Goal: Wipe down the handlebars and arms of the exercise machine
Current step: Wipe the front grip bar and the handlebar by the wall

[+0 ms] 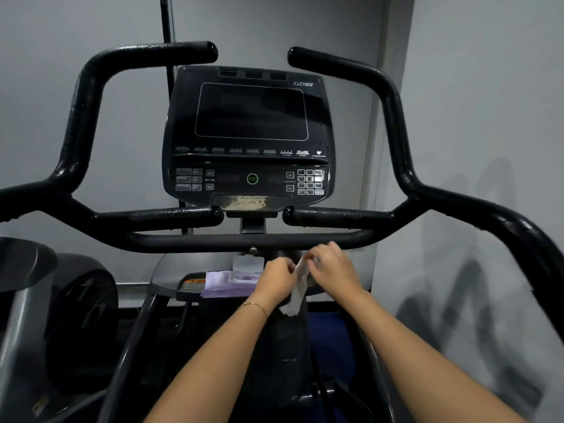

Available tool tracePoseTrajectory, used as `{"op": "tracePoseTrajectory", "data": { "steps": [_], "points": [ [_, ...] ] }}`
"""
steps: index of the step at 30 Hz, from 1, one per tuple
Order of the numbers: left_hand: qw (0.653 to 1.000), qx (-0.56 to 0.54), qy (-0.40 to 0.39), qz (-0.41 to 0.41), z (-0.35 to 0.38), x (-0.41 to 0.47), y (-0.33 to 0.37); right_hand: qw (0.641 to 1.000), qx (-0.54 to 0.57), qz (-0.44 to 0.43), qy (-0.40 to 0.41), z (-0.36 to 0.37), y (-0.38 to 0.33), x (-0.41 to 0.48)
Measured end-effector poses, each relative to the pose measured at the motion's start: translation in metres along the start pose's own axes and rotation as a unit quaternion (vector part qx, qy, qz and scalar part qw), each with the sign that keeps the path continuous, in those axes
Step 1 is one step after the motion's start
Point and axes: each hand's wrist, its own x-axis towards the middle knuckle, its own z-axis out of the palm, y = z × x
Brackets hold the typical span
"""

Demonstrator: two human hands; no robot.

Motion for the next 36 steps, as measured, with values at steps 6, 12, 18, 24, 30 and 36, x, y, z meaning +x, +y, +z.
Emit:
{"op": "tracePoseTrajectory", "data": {
  "steps": [6, 12, 18, 24, 30, 36],
  "points": [
    [0.968, -0.247, 0.002, -0.049, -0.014, -0.018, 0.019, 0.993, 0.116, -0.003, -0.008, -0.019, 0.001, -0.023],
    [0.949, -0.314, 0.017, 0.004, -0.028, -0.043, 0.031, 0.949, 0.311, 0.044, -0.027, -0.022, -0.004, -0.046],
    [0.975, -0.206, -0.039, 0.069, -0.046, -0.053, 0.037, 0.943, 0.327, 0.056, 0.019, -0.052, -0.013, -0.042],
    [0.969, -0.242, 0.027, 0.036, -0.056, -0.045, 0.057, 0.973, 0.193, -0.022, 0.128, -0.067, -0.018, -0.046],
    [0.947, -0.311, -0.021, 0.079, -0.072, -0.037, 0.08, 0.953, 0.241, 0.009, 0.184, -0.071, -0.024, -0.032],
    [0.979, -0.128, 0.055, 0.148, -0.097, -0.01, 0.068, 0.965, 0.171, -0.006, 0.198, -0.079, -0.025, 0.011]
  ]
}}
